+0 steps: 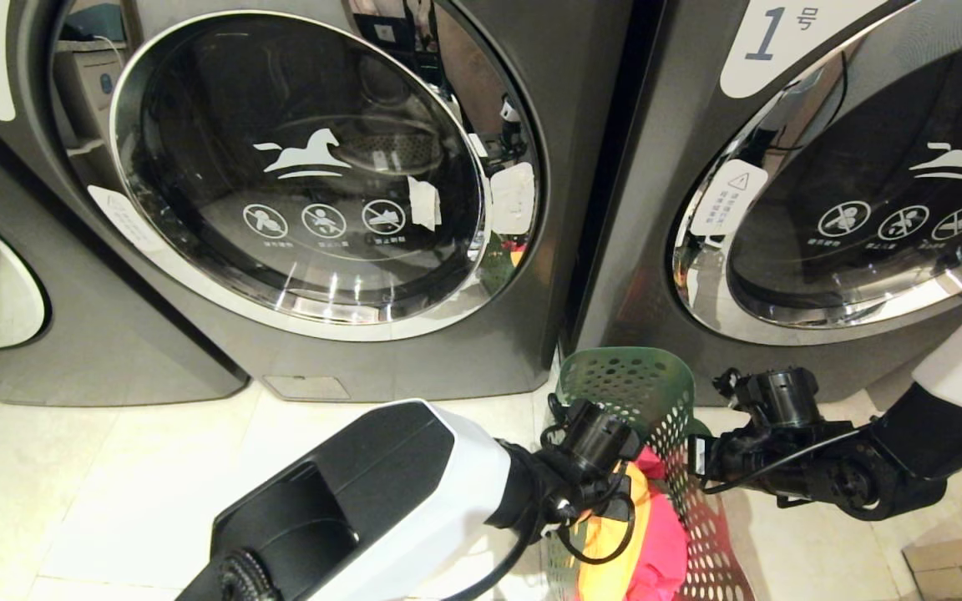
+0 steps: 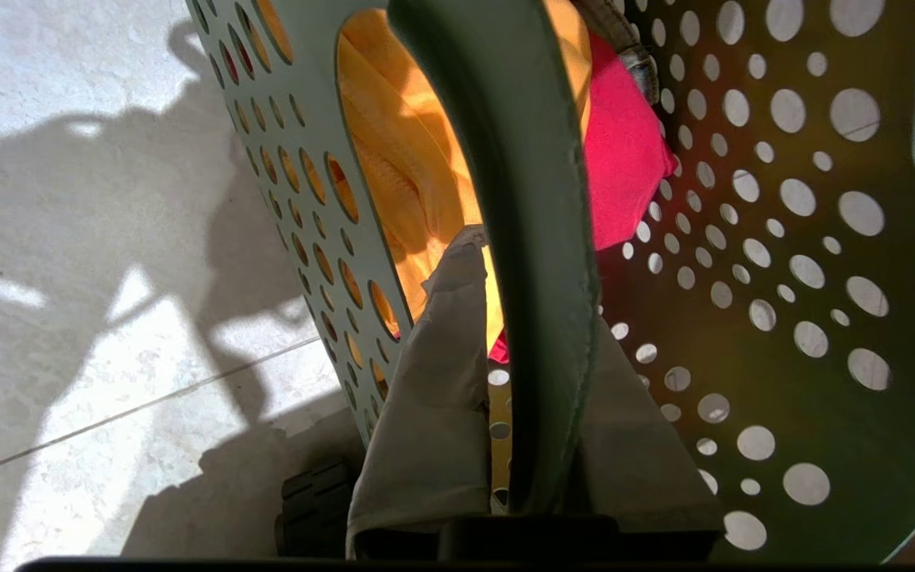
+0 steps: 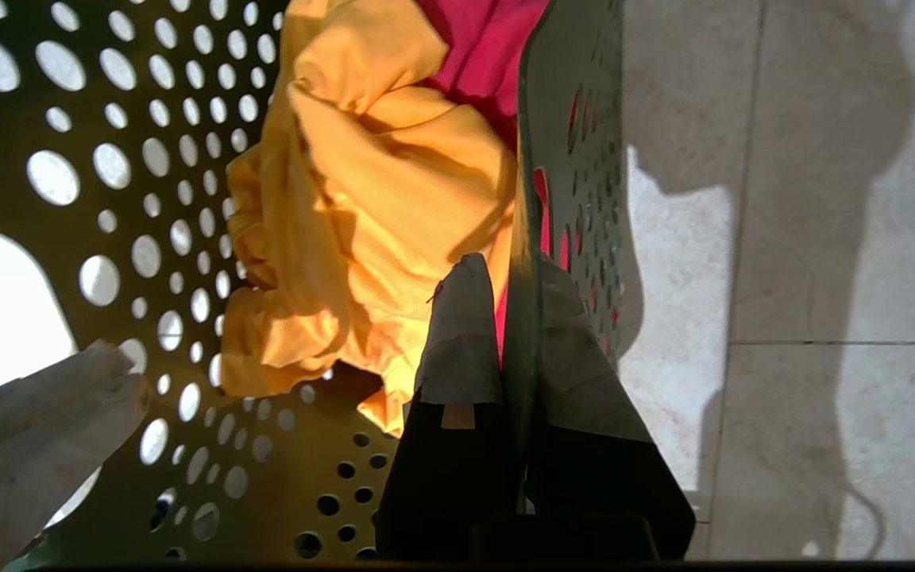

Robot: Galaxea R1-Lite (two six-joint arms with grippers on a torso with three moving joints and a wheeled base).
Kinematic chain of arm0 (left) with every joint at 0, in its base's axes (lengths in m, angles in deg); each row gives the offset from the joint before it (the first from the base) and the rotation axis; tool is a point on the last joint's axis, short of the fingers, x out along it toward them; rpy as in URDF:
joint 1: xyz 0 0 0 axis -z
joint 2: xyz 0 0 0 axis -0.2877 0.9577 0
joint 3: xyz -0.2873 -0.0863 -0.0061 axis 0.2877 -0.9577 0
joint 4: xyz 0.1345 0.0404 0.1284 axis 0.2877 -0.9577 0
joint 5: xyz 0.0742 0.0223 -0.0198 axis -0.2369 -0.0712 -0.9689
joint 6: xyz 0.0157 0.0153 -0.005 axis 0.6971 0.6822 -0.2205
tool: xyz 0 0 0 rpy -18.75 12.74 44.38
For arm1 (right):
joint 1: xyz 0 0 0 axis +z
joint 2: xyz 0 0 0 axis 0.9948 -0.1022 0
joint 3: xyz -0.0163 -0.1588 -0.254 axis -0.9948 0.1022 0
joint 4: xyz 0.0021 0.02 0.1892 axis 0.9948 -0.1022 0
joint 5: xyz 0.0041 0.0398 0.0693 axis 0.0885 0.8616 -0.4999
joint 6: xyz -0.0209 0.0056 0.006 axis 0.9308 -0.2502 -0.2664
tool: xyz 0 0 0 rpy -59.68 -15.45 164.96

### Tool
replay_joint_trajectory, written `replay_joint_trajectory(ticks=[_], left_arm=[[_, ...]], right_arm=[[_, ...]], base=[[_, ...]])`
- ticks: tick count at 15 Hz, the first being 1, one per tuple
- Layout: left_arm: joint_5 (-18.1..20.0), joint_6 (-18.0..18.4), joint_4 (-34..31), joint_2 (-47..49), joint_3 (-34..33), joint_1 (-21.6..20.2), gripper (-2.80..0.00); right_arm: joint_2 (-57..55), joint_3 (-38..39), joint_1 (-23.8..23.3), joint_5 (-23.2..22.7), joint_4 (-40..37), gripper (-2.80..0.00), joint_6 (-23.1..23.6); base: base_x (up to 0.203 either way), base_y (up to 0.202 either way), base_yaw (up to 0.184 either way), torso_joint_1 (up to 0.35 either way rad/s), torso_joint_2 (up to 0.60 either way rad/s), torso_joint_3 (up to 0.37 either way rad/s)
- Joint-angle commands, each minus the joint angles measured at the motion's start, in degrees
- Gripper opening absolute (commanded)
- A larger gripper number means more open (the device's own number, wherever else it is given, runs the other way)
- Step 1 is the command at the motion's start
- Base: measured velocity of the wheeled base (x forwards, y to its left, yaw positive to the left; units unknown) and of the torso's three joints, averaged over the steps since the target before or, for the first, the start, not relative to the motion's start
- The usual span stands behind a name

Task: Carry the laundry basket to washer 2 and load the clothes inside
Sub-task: Pick up the clothes basket and put it beside the washing machine

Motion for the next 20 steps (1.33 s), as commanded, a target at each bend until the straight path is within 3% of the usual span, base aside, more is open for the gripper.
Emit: replay_joint_trajectory(ticks=[1, 6, 7, 8, 13, 20], left_arm=[[-1.73, -0.09, -0.11, 0.31, -0.06, 0.44, -2.80], [-6.07, -0.26, -2.82, -0.41, -0.24, 1.66, -2.80], [-6.43, -0.35, -2.97, -0.56, -0.24, 1.66, -2.39], [-7.04, -0.37, -3.49, -0.43, -0.17, 1.74, 0.00], [-8.33, -4.29, -6.44, -3.53, -0.48, 2.58, 0.00], [-9.71, -5.02, -5.83, -11.45, -5.04, 3.16, 0.00]], right_arm=[[-0.05, -0.04, -0.37, 0.05, 0.12, -2.80, 0.81], [0.80, 0.70, -0.46, 0.05, 0.12, -2.80, 0.91], [0.83, 0.79, -0.46, 0.05, 0.12, -2.80, 0.91], [1.19, 0.95, -0.46, 0.05, 0.12, -2.80, 0.83], [2.21, 2.24, -0.55, 0.05, 0.12, -2.80, 0.56], [3.81, 3.85, -0.55, 0.05, 0.12, -2.80, 0.38]], base=[[0.000, 0.000, 0.000, 0.002, 0.01, -0.032], [0.000, 0.000, 0.000, -0.002, 0.00, -0.005], [0.000, 0.000, 0.000, 0.000, 0.00, 0.000], [0.000, 0.000, 0.000, 0.000, 0.00, 0.000], [0.000, 0.000, 0.000, 0.000, 0.00, 0.000], [0.000, 0.000, 0.000, 0.000, 0.00, 0.000]])
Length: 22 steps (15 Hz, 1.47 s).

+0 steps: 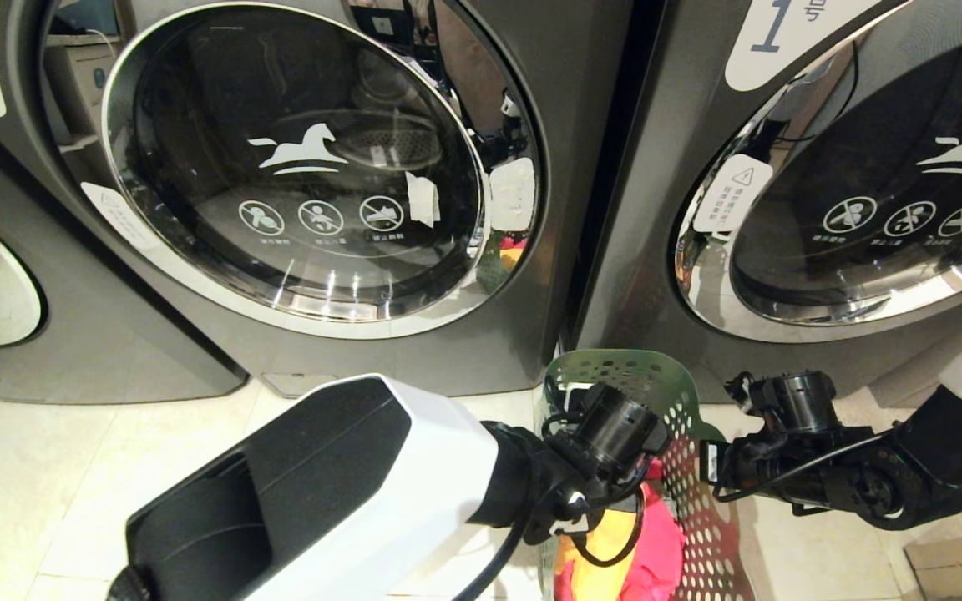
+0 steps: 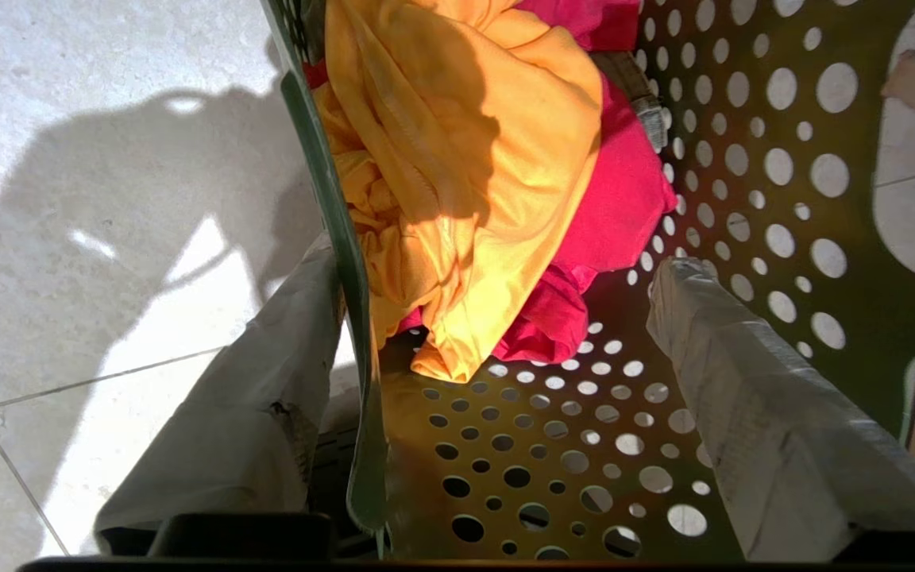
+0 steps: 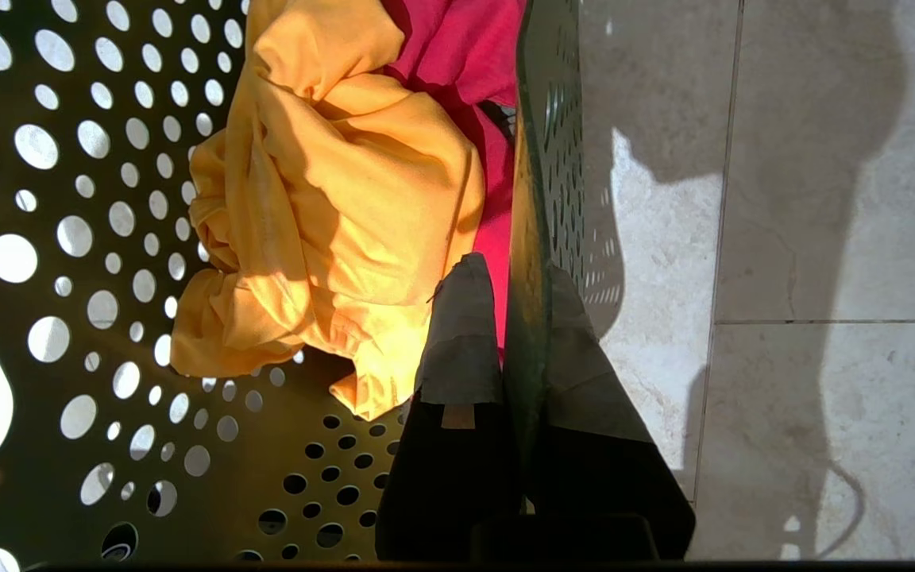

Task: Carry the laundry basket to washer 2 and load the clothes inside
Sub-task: Pick up the clothes basket and put it beside the washing machine

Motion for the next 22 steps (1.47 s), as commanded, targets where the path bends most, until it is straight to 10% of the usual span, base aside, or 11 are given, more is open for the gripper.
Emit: replay_joint_trajectory(ticks=[1, 9, 12, 22], left_arm=[[0.00, -0.89, 0.24, -2.46, -2.26, 0.00, 0.00], [-6.57, -0.38, -0.77, -5.74, -11.39, -1.66, 0.00], [-6.65, -0.76, -0.41, -8.07, -13.82, -2.20, 0.00], [-6.70, -0.63, -0.66, -10.87, -16.29, -2.20, 0.00]], right_arm=[[0.64, 0.42, 0.02, -0.03, 0.27, -2.80, -0.09], [2.52, 1.10, -3.99, 0.21, 0.81, -2.80, 3.32], [2.74, 1.86, -9.87, 0.16, 1.00, -2.80, 11.69], [2.36, 0.95, -14.26, -0.46, 1.06, -2.80, 15.23]], base=[[0.000, 0.000, 0.000, 0.000, 0.00, 0.000], [0.000, 0.000, 0.000, 0.000, 0.00, 0.000], [0.000, 0.000, 0.000, 0.000, 0.00, 0.000], [0.000, 0.000, 0.000, 0.000, 0.00, 0.000]])
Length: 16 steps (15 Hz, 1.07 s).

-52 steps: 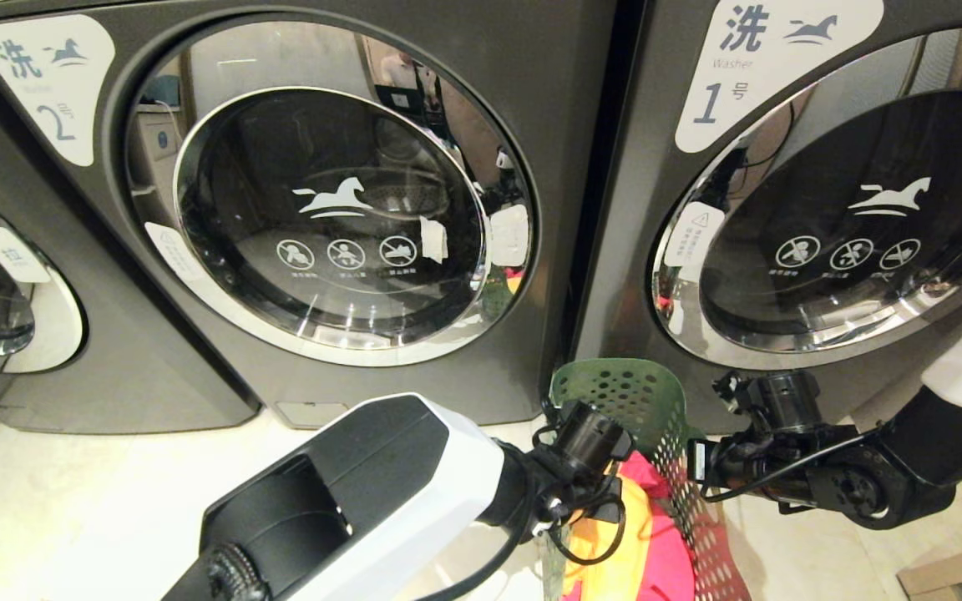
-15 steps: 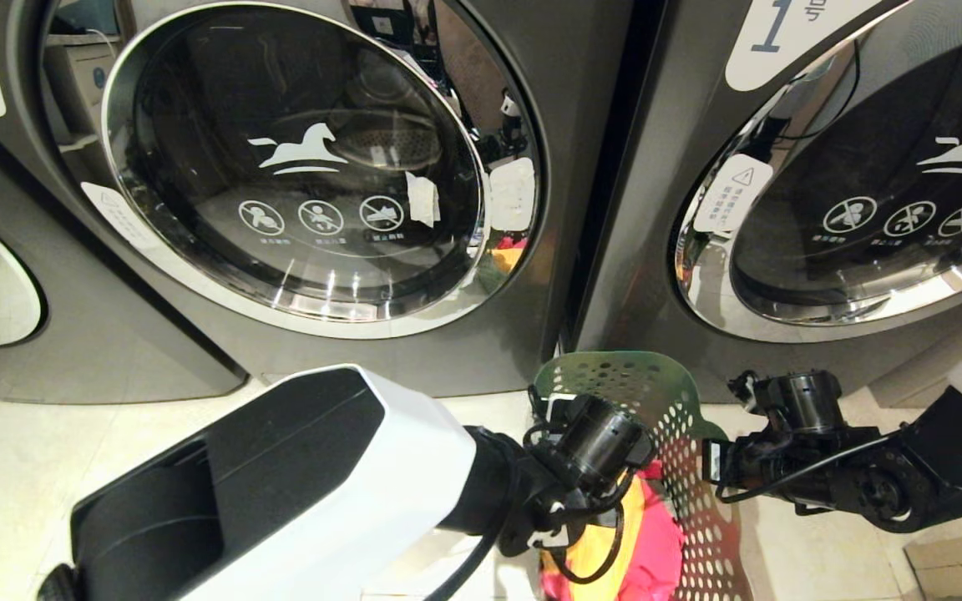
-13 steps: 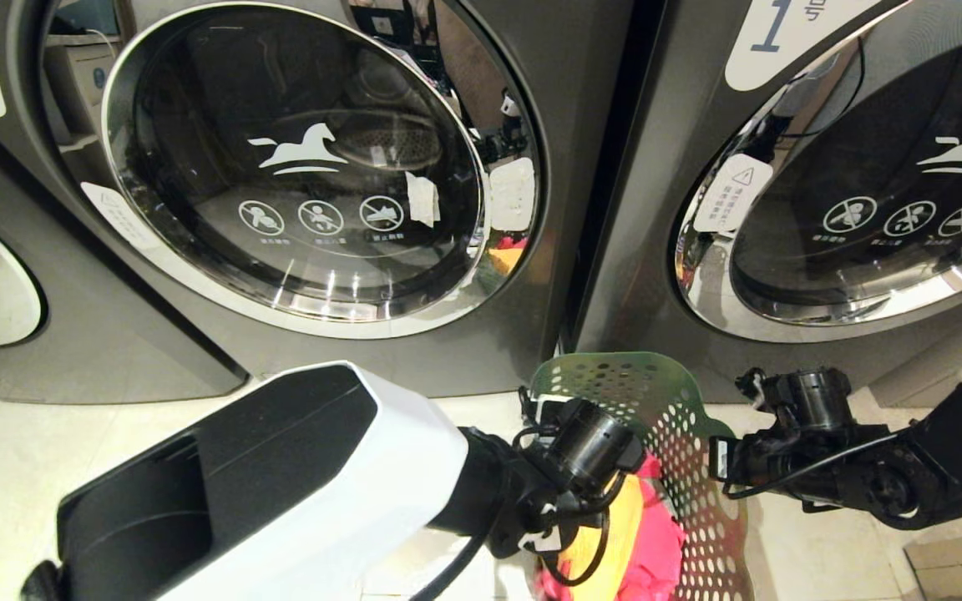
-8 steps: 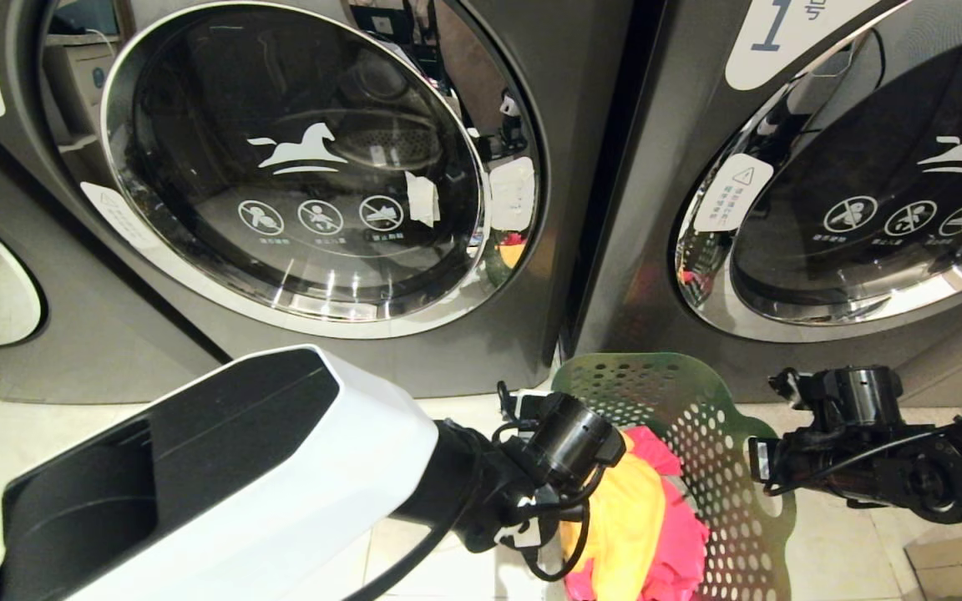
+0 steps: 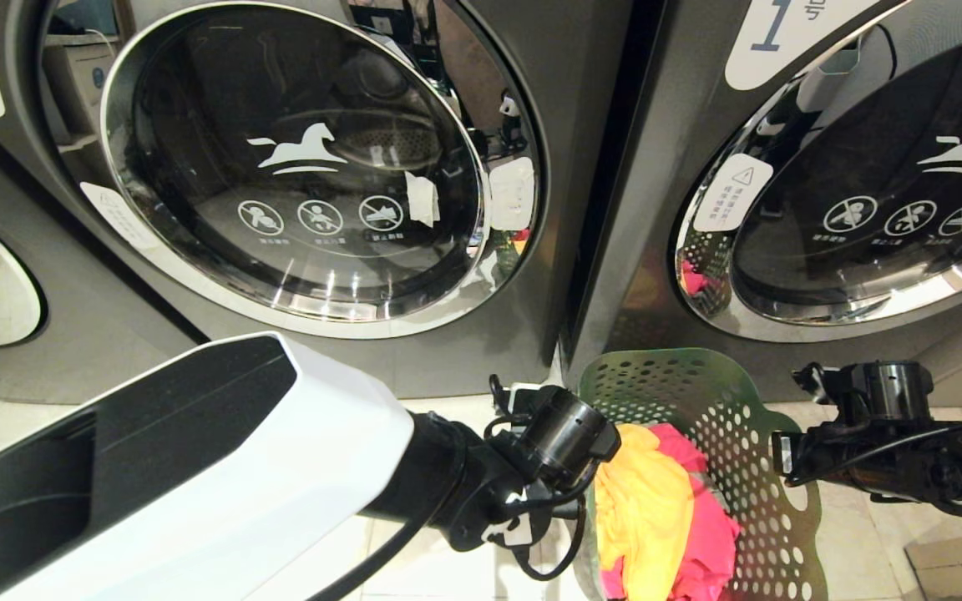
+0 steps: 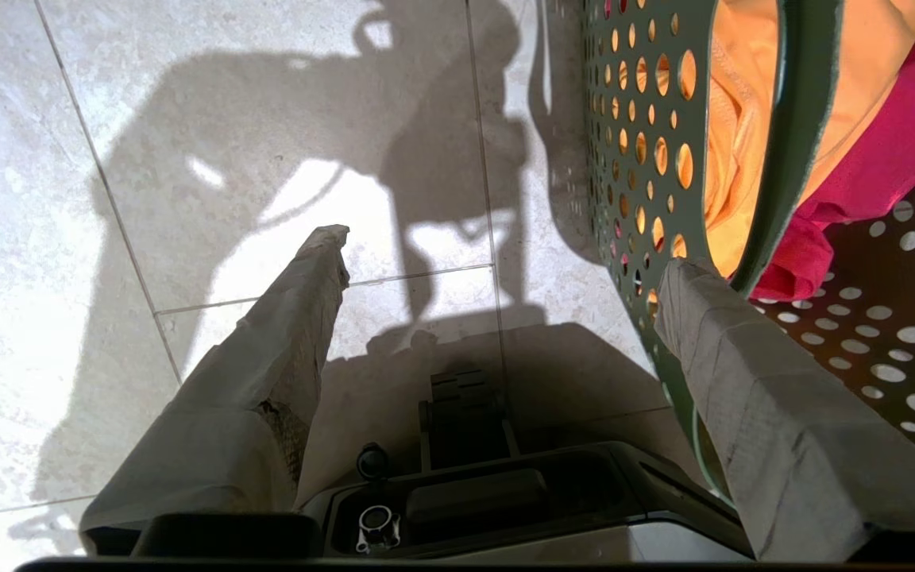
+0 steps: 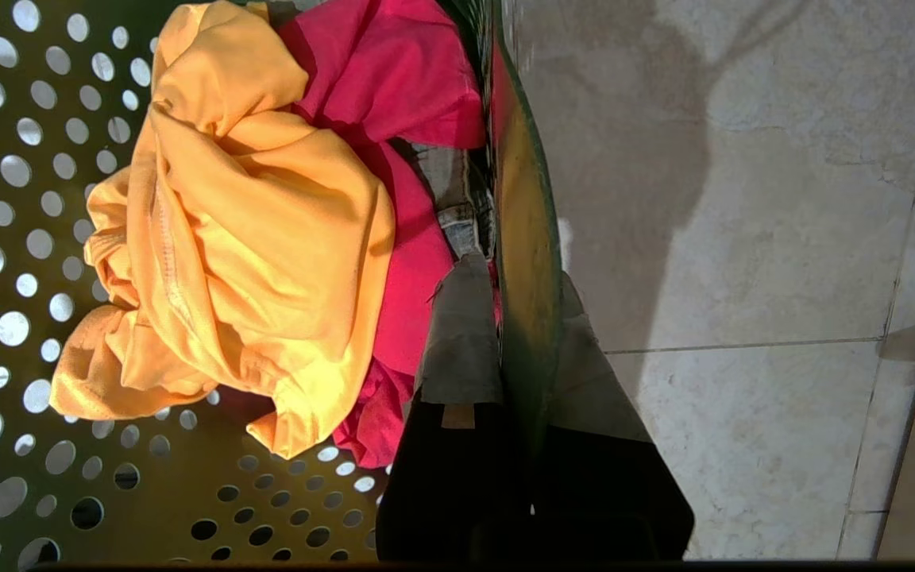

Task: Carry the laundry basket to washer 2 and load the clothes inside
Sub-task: Pick up the clothes basket and put it beside the washing machine, then open the lid of the washing machine

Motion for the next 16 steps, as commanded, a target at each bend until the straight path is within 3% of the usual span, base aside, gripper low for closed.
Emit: replay_joint_trajectory(ticks=[1, 8, 12, 13, 14, 16], left_arm=[[-0.26, -0.01, 0.13, -0.55, -0.07, 0.01, 0.00], [-0.26, -0.17, 0.04, -2.14, -1.45, -0.22, 0.00], [-0.42, -0.48, 0.71, -9.92, -9.34, -2.13, 0.00], [-0.48, -0.63, 0.82, -12.17, -11.72, -2.64, -0.44], [-0.60, -1.02, 0.99, -14.71, -14.31, -3.01, -2.80], [-1.25, -2.25, 1.28, -19.89, -18.30, -3.84, -2.80]], right_arm=[[-1.12, -0.02, 0.06, 0.06, 0.27, 0.00, 0.28], [1.99, 2.21, 0.14, 0.38, 0.22, 0.00, 1.88], [11.41, 7.46, 0.07, 2.28, 0.36, 0.00, 3.70], [14.34, 8.42, 0.08, 2.52, 0.31, 0.00, 3.77], [17.45, 9.53, 0.11, 2.68, 0.23, -2.80, 3.95], [23.59, 11.47, 0.14, 2.84, 0.05, -2.80, 4.21]], base=[[0.000, 0.000, 0.000, 0.000, 0.00, 0.000], [0.000, 0.000, 0.000, 0.000, 0.00, 0.000], [0.000, 0.000, 0.000, 0.000, 0.00, 0.000], [0.000, 0.000, 0.000, 0.000, 0.00, 0.000], [0.000, 0.000, 0.000, 0.000, 0.00, 0.000], [0.000, 0.000, 0.000, 0.000, 0.00, 0.000]])
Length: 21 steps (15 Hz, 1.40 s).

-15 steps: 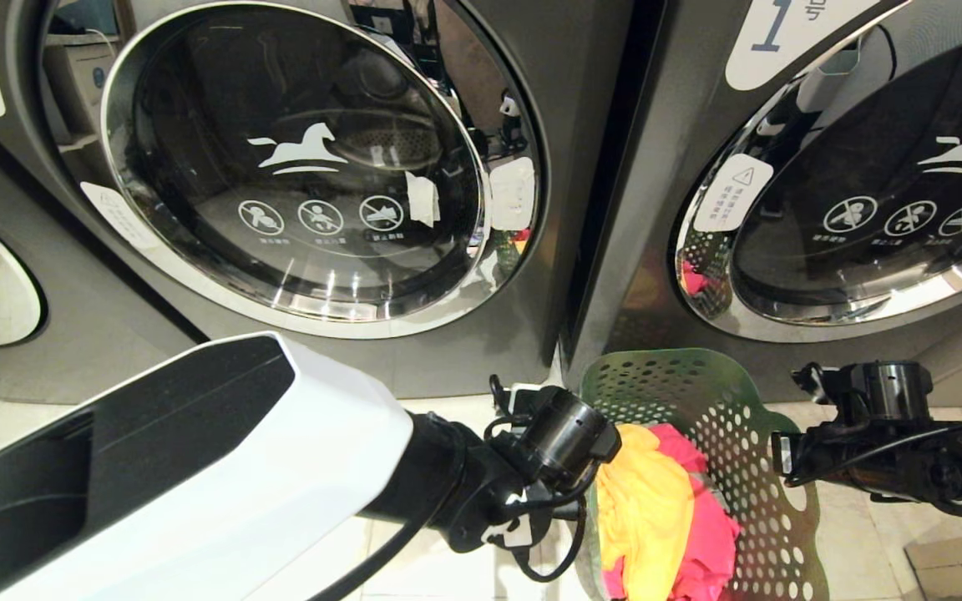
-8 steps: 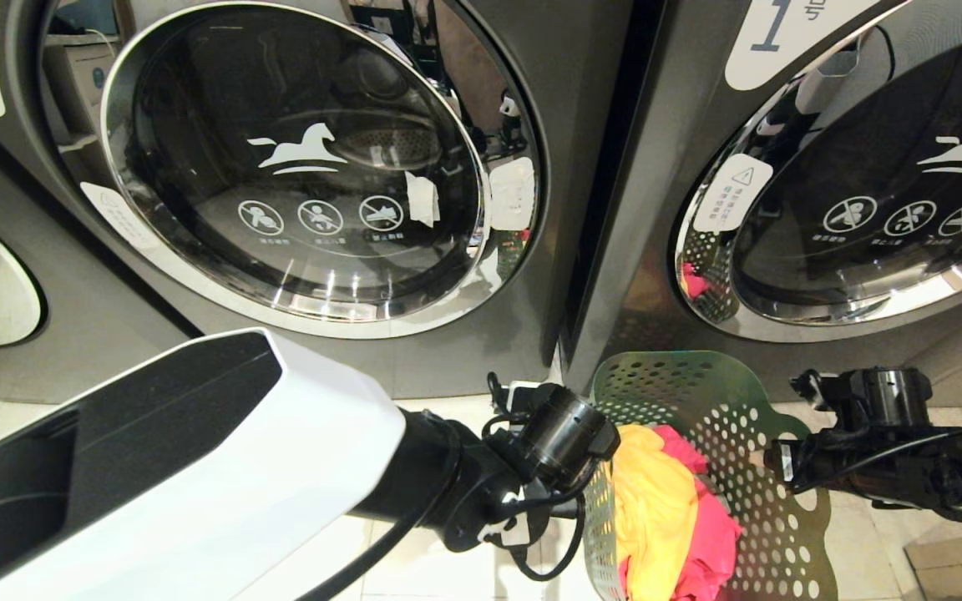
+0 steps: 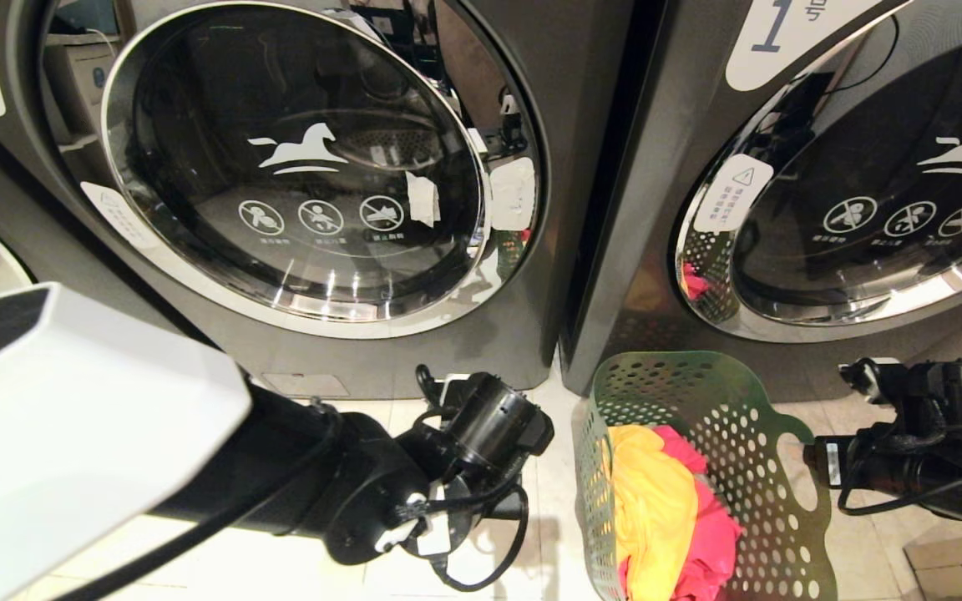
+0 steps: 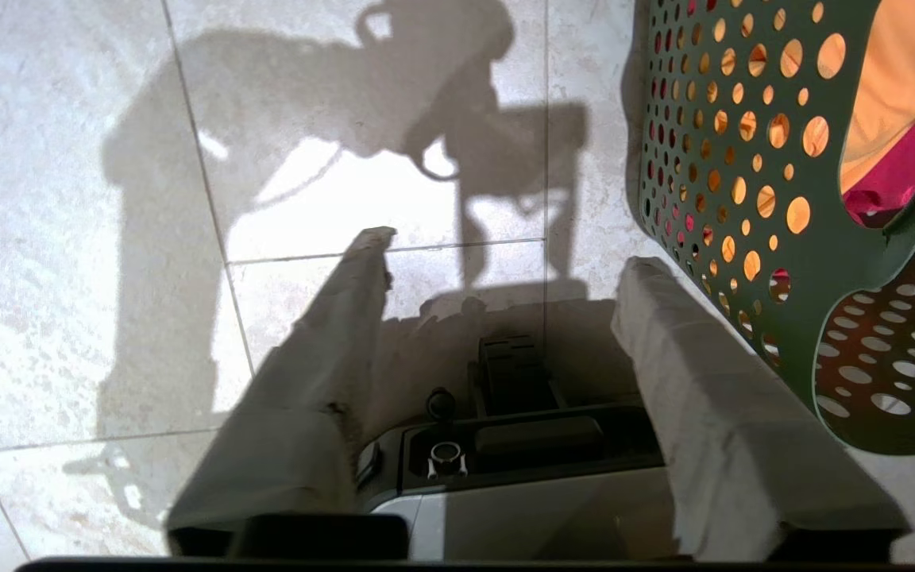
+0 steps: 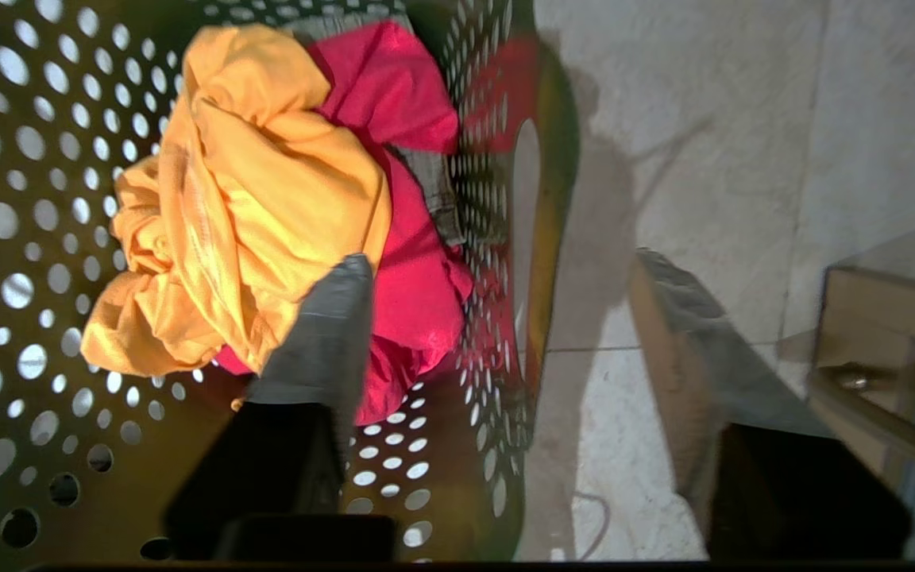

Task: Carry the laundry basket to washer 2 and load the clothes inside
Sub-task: Open the lid of the washing machine

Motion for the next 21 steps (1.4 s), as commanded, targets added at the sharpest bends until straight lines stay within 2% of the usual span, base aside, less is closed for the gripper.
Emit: replay_joint_trajectory(ticks=[1, 3, 5, 7, 9, 10, 12, 13, 15, 16, 17, 18, 21], left_arm=[[-0.74, -0.95, 0.11, -9.14, -5.20, -1.66, -2.80], [-1.91, -0.95, 0.03, -16.16, -10.11, -5.67, -2.80], [-2.98, -0.92, -0.20, -24.47, -14.81, -11.92, -2.80], [-3.49, -0.54, -0.38, -32.80, -21.20, -20.61, -2.80], [-4.44, 0.16, -0.13, -39.76, -29.10, -30.58, -2.80], [-4.87, 0.33, -0.03, -43.95, -32.52, -33.06, -2.80], [-5.40, 1.61, -0.18, -54.22, -38.33, -35.31, -2.80], [-5.56, 3.36, -0.18, -59.24, -42.06, -35.81, -2.80], [-5.63, 9.86, 0.01, -69.00, -52.47, -36.17, -2.80], [-5.00, 13.33, 0.26, -72.88, -55.71, -35.88, -2.80], [-3.04, 16.23, 0.79, -76.28, -58.18, -35.01, -2.80], [1.08, 18.64, 1.47, -79.48, -59.84, -33.99, -2.80], [19.42, 23.75, 0.52, -88.45, -61.87, -33.01, -2.80]], right_arm=[[10.41, 2.49, 0.07, 0.07, 0.03, -2.80, 0.18], [16.36, 4.58, 0.12, 0.03, -0.87, -2.80, 0.18], [21.80, 7.40, 0.17, -0.05, -1.25, -2.80, 0.12], [25.78, 11.11, 0.19, 0.17, -1.47, -2.80, 0.15], [26.08, 12.40, 0.39, 3.84, -1.50, -2.80, 0.25], [26.42, 14.22, 1.16, 3.97, -1.39, -2.80, 0.13], [30.92, 18.38, 2.36, 3.87, -1.40, -2.80, 0.52], [34.39, 20.89, 2.71, 3.37, -2.21, -2.80, 1.46], [41.37, 27.06, 3.19, 0.76, -6.40, -2.80, 3.50], [44.47, 27.81, 3.29, -0.86, -10.62, -2.80, 3.88], [47.65, 28.06, 3.37, -2.30, -15.68, -2.80, 4.09], [50.77, 28.20, 3.41, -3.50, -21.03, -2.80, 4.27], [59.34, 28.35, 3.44, -4.30, -31.99, -2.80, 4.56]], base=[[0.000, 0.000, 0.000, 0.000, 0.00, 0.000], [0.000, 0.000, 0.000, 0.000, 0.00, 0.000], [0.000, 0.000, 0.000, 0.000, 0.00, 0.000], [0.000, 0.000, 0.000, 0.000, 0.00, 0.000], [0.000, 0.000, 0.000, 0.000, 0.00, 0.000], [0.000, 0.000, 0.000, 0.000, 0.00, 0.000], [0.000, 0.000, 0.000, 0.000, 0.00, 0.000], [0.000, 0.000, 0.000, 0.000, 0.00, 0.000], [0.000, 0.000, 0.000, 0.000, 0.00, 0.000], [0.000, 0.000, 0.000, 0.000, 0.00, 0.000], [0.000, 0.000, 0.000, 0.000, 0.00, 0.000], [0.000, 0.000, 0.000, 0.000, 0.00, 0.000], [0.000, 0.000, 0.000, 0.000, 0.00, 0.000]])
